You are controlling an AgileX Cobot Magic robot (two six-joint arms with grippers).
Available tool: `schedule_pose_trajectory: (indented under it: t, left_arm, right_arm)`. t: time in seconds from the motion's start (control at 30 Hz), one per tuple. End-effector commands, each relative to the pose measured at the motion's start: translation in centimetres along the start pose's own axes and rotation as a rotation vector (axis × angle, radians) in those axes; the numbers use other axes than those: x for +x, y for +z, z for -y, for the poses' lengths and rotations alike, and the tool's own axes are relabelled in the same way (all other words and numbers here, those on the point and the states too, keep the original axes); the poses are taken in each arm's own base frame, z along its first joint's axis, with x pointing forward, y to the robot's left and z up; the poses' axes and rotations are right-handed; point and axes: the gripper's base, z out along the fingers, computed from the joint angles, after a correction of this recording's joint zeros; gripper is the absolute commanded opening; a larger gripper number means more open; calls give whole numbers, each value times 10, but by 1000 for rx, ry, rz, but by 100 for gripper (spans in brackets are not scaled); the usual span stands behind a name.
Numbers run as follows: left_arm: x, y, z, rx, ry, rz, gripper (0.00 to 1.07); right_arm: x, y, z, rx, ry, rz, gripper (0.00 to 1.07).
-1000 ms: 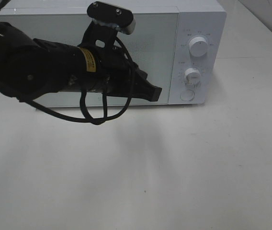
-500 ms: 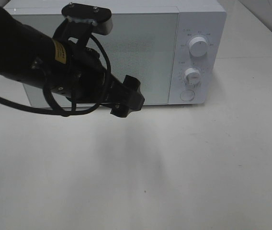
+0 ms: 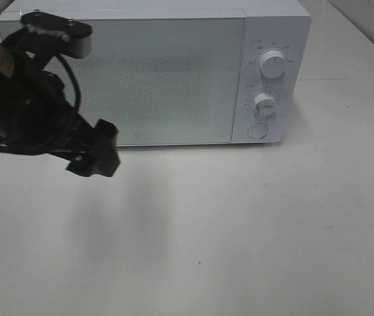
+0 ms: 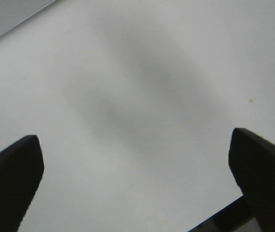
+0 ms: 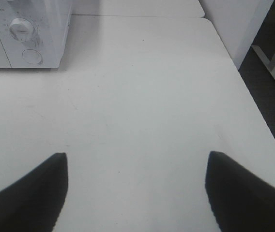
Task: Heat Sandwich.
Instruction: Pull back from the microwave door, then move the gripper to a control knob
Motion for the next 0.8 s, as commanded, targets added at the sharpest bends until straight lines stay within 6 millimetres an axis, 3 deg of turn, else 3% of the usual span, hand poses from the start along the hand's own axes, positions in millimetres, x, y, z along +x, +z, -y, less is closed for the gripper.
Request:
schedule_pose_trajectory:
  t: [0.03,0.07,0.23,0.37,0.53,0.8]
  left_arm:
    - [8,-10,-26,-35,-100,-73,102]
    - [11,-16,-40,-57,-149,-83,102]
    - [15,-28,-62,-91,-224,-76,102]
    - [29,-54,-101,-161,-343,-66,102]
    - [47,-76,-123,-208,-425,-84,102]
    - [67,-109,-132,-260,-500,-49,102]
  right_arm:
    - [2,-4,1,8,-2,36,75]
    - [2,-4,1,8,-2,36,75]
    - [2,-4,1,8,-3,36,75]
    - [2,-4,1,8,-3,36,75]
    - [2,-4,1,8,-3,36,75]
    - [2,-4,1,8,-3,36,75]
